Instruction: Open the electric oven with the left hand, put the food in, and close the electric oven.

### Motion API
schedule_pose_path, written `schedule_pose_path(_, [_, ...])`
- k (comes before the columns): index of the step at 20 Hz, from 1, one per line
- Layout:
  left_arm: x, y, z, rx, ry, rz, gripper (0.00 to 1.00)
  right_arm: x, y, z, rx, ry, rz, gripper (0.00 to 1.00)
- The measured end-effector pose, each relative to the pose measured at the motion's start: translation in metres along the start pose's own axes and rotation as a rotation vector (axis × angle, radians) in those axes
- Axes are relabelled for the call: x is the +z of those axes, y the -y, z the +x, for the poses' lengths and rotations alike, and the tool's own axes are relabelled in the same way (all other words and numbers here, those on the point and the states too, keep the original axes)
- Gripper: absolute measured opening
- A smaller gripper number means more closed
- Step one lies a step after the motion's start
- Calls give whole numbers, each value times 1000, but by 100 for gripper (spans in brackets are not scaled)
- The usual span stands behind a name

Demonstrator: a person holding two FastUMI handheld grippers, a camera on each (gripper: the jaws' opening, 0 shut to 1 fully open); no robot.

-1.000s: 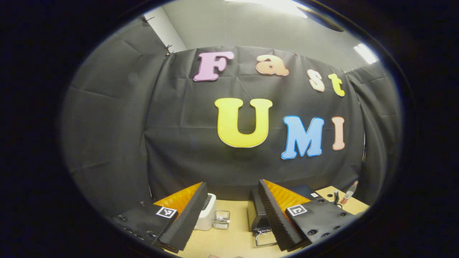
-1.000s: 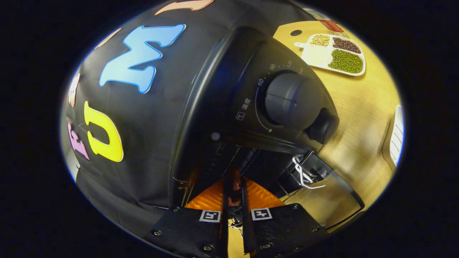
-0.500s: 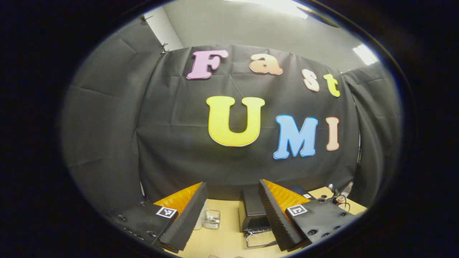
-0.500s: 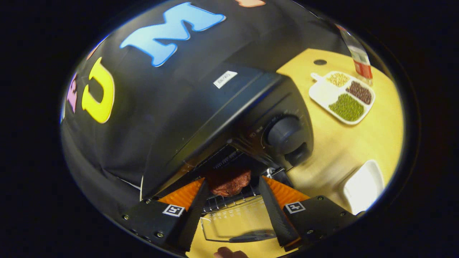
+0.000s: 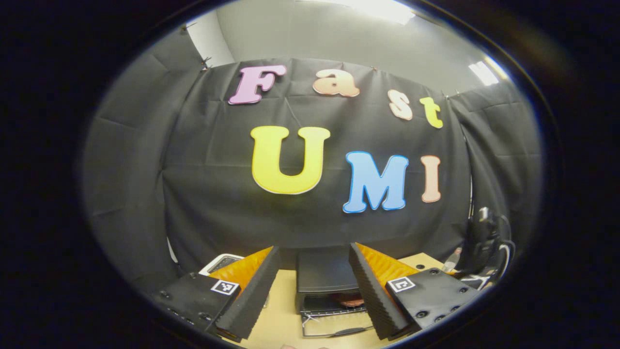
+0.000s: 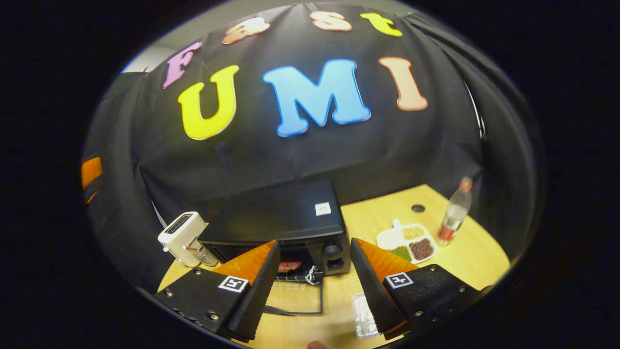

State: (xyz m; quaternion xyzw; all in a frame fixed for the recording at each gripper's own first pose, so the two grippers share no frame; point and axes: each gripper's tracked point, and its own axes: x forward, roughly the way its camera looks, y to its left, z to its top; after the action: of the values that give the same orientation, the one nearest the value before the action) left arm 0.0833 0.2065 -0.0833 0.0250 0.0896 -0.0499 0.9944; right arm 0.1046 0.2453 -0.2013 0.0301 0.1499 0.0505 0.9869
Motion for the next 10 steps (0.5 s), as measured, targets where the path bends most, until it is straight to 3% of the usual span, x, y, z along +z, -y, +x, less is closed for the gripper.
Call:
schedule_pose_path(3, [7,19,-1,10,28,15,100,46,8,-37,13,64,-16,89])
schedule_pose_path(5, [13,31,-3,17,54,24,96,75,14,-56,20,122,-15,98])
schedule_pose_path(6, [12,39,-4,15,54,19,96,92,20,-65,9,167,-26,98])
schedule_pose_path(7, [10,46,-4,9,51,10,97,107,25,-74,-4,207,-39,92])
schedule_pose_path(10, [0,64,-4,5,32,-5,98,135,35,-94,-12,283,-70,98])
